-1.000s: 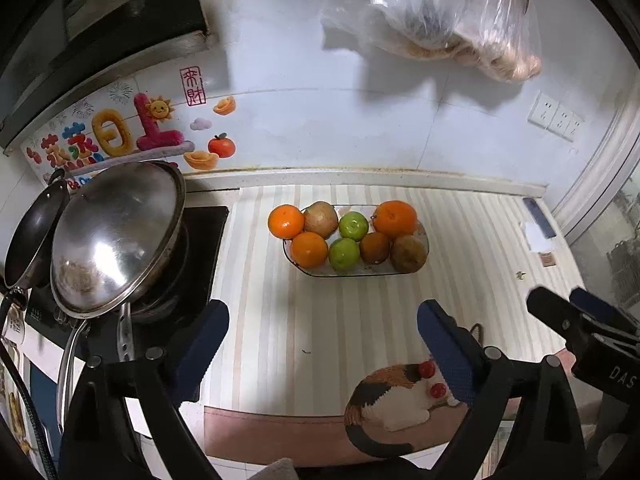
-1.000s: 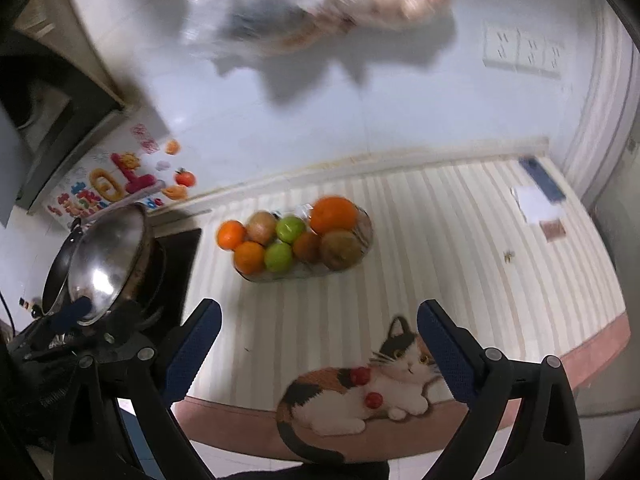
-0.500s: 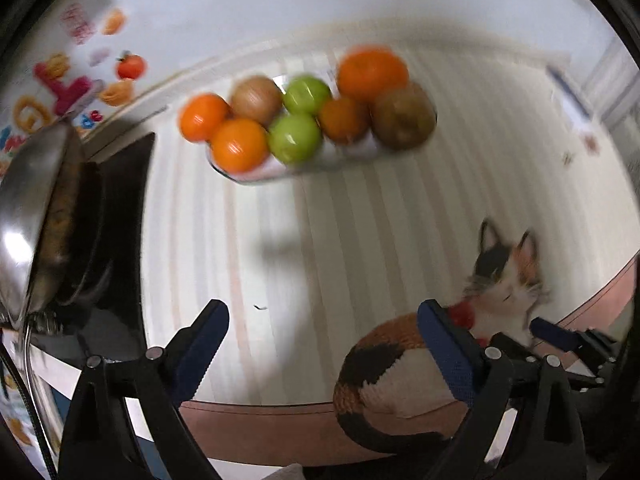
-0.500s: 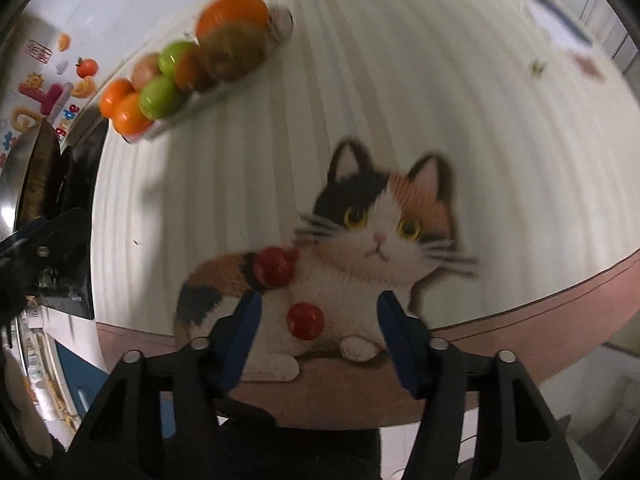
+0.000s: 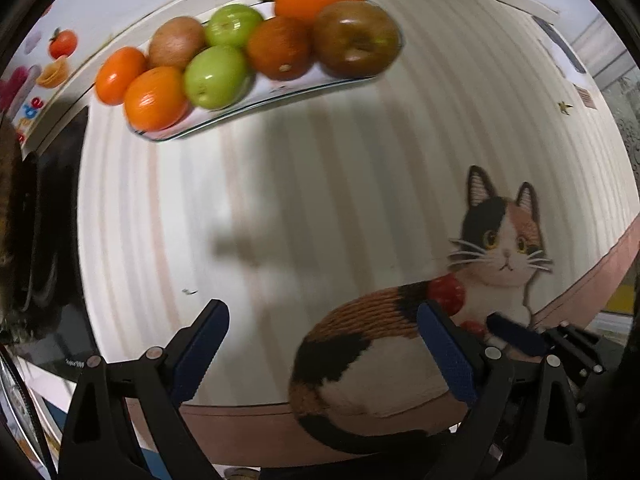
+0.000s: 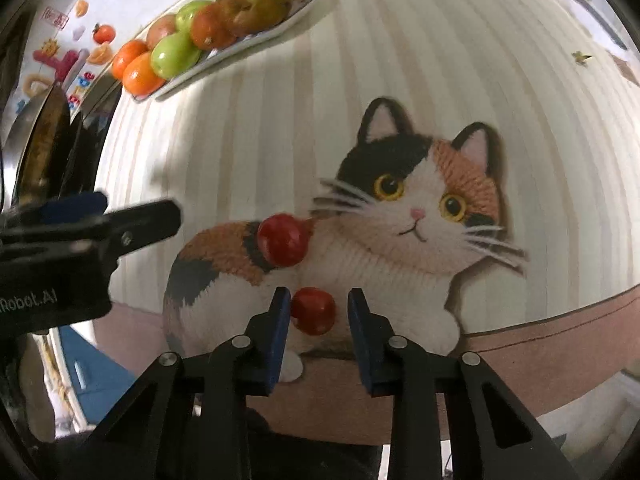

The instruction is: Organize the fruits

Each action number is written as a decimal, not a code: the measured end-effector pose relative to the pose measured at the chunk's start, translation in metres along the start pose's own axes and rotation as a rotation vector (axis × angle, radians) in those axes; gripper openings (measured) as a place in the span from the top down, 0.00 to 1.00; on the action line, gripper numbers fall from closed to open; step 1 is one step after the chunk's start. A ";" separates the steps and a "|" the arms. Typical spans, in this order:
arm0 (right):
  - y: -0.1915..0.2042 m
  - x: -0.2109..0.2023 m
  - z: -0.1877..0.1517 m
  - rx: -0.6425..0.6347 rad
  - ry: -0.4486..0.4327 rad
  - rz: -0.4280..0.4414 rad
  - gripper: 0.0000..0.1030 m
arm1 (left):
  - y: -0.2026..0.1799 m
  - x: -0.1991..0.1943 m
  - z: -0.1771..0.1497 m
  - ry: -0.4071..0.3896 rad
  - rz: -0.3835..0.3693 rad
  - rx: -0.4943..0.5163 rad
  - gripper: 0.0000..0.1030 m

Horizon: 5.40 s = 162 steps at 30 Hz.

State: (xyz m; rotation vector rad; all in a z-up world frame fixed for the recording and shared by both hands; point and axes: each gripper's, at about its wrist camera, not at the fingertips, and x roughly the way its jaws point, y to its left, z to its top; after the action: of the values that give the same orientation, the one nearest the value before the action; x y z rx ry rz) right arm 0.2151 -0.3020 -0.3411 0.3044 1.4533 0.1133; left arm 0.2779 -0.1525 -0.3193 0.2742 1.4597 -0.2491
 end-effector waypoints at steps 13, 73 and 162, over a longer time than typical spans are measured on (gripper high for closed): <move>-0.008 -0.001 -0.007 0.021 -0.007 0.052 0.73 | -0.013 0.006 0.010 0.026 -0.042 0.014 0.07; 0.107 0.010 0.175 -0.129 -0.218 0.135 0.73 | 0.157 -0.002 0.103 -0.166 -0.352 -0.505 0.74; 0.131 -0.355 -0.178 -0.148 -0.685 -0.100 0.04 | 0.044 -0.311 -0.218 -0.692 0.085 -0.267 0.10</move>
State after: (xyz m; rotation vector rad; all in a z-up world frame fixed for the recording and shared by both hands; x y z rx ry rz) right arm 0.0108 -0.2443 0.0196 0.1267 0.7728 0.0285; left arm 0.0583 -0.0388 -0.0279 0.0211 0.7795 -0.0630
